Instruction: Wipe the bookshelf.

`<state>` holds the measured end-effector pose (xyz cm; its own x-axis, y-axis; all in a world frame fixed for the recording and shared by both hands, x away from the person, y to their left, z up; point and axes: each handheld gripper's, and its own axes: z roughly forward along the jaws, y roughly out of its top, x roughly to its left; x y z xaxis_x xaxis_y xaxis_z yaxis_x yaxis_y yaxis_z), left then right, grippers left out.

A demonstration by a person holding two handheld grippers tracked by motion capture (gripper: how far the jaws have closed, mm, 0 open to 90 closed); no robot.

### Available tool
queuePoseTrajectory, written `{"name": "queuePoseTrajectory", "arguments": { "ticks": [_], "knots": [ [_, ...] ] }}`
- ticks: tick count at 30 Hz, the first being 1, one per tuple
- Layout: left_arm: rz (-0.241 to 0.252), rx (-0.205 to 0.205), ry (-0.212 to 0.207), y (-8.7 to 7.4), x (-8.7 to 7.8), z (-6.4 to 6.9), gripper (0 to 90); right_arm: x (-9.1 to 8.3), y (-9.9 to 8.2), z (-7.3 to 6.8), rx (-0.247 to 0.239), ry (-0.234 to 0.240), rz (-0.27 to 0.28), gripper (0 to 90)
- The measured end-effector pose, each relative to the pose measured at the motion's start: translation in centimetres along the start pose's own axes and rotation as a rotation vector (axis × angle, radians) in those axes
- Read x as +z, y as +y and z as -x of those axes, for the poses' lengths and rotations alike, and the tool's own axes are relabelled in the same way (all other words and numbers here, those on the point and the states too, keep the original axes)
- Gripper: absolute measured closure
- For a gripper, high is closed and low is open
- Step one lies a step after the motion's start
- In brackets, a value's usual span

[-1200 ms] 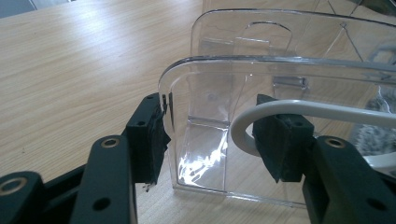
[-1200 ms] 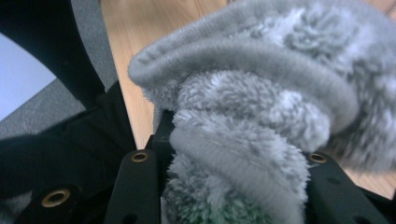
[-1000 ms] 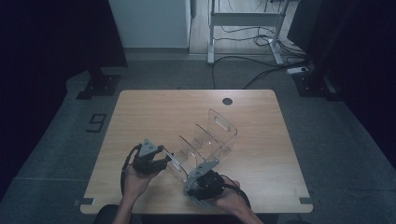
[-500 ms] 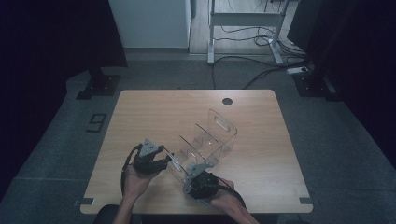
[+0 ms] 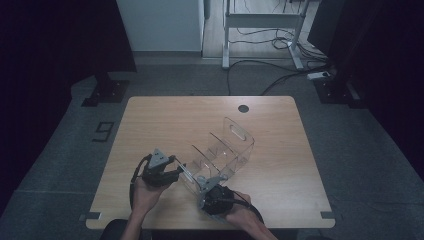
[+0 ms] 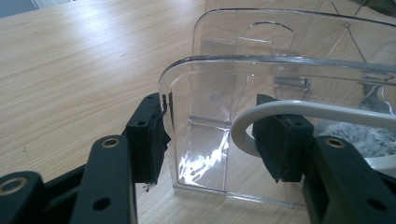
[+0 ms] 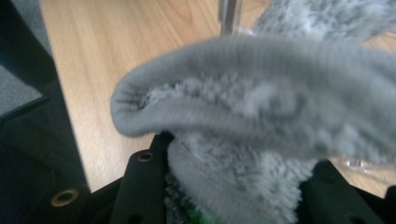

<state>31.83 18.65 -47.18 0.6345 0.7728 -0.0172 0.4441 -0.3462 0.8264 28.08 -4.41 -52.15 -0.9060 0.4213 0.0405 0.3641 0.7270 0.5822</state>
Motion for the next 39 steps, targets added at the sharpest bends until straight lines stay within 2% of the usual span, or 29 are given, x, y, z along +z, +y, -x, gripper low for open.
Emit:
{"name": "queuePoseTrajectory", "arguments": {
  "ticks": [4,13,18,22,25,27,29,31,35,39],
  "knots": [
    [-0.001,0.004,0.001,0.0,0.0,-0.1,45.9,-1.1,-0.4,0.0,-0.022,0.008,-0.019,61.0],
    [0.007,0.000,0.015,-0.1,-0.1,-0.5,46.3,-4.2,-2.2,1.3,-0.004,0.011,-0.024,61.0],
    [0.007,-0.001,0.014,-0.1,-0.1,-0.8,46.3,-5.2,-2.9,1.9,0.005,0.005,-0.025,61.1],
    [0.006,-0.001,0.014,-0.2,-0.2,-0.9,46.3,-6.3,-3.5,2.7,0.022,-0.027,-0.019,61.1],
    [0.008,-0.002,0.013,-0.2,-0.2,-1.0,46.3,-7.4,-4.0,3.8,0.060,-0.047,-0.001,61.1],
    [0.008,-0.002,0.013,-0.2,-0.2,-1.1,46.3,-7.7,-4.2,4.0,0.067,-0.055,0.006,61.0],
    [0.009,-0.001,0.012,-0.2,-0.2,-1.1,46.3,-8.5,-4.7,4.9,0.090,-0.082,0.025,60.9],
    [0.010,-0.001,0.012,-0.2,-0.2,-1.2,46.3,-8.7,-4.8,5.1,0.093,-0.088,0.031,60.9],
    [0.011,0.003,0.011,-0.3,-0.2,-1.2,46.3,-9.7,-5.6,6.3,0.134,-0.125,0.041,60.7],
    [0.014,0.002,0.007,-0.3,-0.2,-1.3,46.3,-10.4,-6.0,7.0,0.157,-0.141,0.052,60.6]
  ]
}}
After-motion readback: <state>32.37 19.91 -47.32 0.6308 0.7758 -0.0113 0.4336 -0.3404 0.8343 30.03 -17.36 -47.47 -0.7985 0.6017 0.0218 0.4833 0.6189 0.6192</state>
